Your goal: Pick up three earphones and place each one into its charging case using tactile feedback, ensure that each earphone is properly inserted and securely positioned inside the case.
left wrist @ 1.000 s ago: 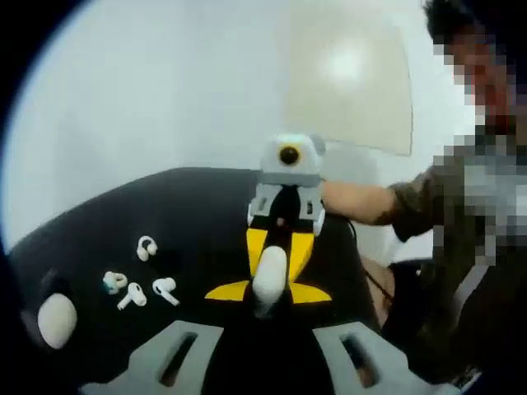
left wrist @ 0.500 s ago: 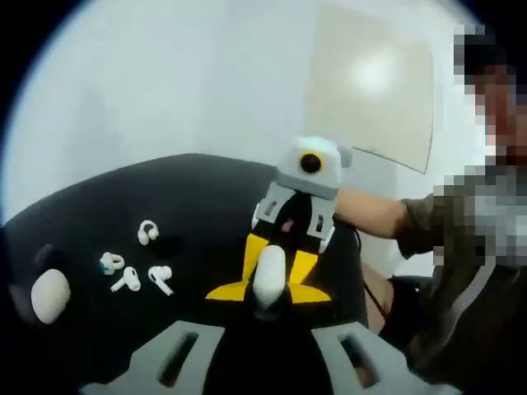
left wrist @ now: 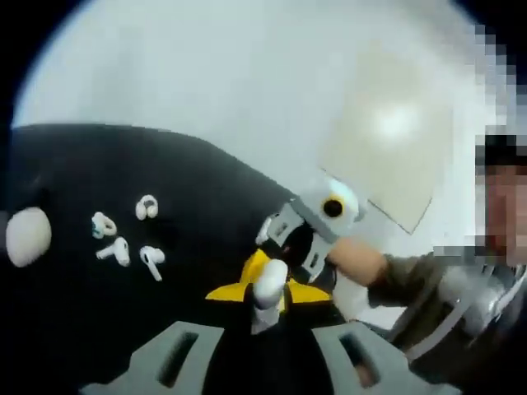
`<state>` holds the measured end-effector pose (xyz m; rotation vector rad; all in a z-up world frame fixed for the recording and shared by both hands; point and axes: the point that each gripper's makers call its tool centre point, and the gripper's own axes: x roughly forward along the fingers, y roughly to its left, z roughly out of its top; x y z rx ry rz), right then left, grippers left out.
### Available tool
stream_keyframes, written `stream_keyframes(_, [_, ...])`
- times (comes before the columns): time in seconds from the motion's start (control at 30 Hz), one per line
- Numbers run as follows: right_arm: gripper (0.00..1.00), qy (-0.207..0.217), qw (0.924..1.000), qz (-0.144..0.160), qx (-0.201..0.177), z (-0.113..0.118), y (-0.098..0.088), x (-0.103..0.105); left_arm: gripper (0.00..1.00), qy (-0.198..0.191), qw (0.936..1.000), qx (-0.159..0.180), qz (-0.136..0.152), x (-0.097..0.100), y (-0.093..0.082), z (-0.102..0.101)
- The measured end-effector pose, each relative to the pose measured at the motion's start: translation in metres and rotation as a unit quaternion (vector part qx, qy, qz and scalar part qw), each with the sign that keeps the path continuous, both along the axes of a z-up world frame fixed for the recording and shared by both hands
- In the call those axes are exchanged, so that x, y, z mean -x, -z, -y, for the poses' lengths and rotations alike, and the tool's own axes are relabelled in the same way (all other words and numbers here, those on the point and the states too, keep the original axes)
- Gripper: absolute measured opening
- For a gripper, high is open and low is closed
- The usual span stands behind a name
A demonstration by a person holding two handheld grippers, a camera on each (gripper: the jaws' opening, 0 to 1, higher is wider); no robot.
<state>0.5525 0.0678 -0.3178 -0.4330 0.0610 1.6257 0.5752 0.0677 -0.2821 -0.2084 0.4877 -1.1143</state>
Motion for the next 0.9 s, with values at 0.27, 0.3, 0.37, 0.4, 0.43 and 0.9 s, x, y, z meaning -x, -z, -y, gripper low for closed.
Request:
stream_keyframes(0.27, [0.17, 0.004, 0.9997, -0.023, 0.0, -0.001, 0.0, 0.0, 0.19, 0.001, 0.9994, 0.007, 0.033, 0.0, -0.006, -0.012])
stream_keyframes(0.3, [0.17, 0.005, 0.9996, -0.028, 0.0, -0.001, 0.0, -0.001, 0.21, 0.01, 0.9991, 0.017, 0.037, 0.003, -0.009, -0.013])
stream_keyframes(0.37, [0.17, 0.009, 0.999, -0.043, 0.0, -0.001, 0.0, -0.001, 0.24, 0.021, 0.999, 0.023, 0.032, 0.008, -0.009, -0.015])
stream_keyframes(0.4, [0.17, 0.01, 0.9987, -0.05, 0.0, -0.001, 0.0, -0.002, 0.23, 0.022, 0.9991, 0.019, 0.031, 0.009, -0.007, -0.016])
stream_keyframes(0.43, [0.17, 0.011, 0.9985, -0.054, 0.0, -0.001, 0.0, -0.002, 0.21, 0.022, 0.9989, -0.002, 0.042, 0.009, -0.001, -0.02])
stream_keyframes(0.9, [0.17, 0.01, 0.9978, -0.065, -0.002, -0.001, 0.0, 0.0, 0.24, 0.089, 0.9882, -0.07, 0.102, 0.016, 0.032, -0.003])
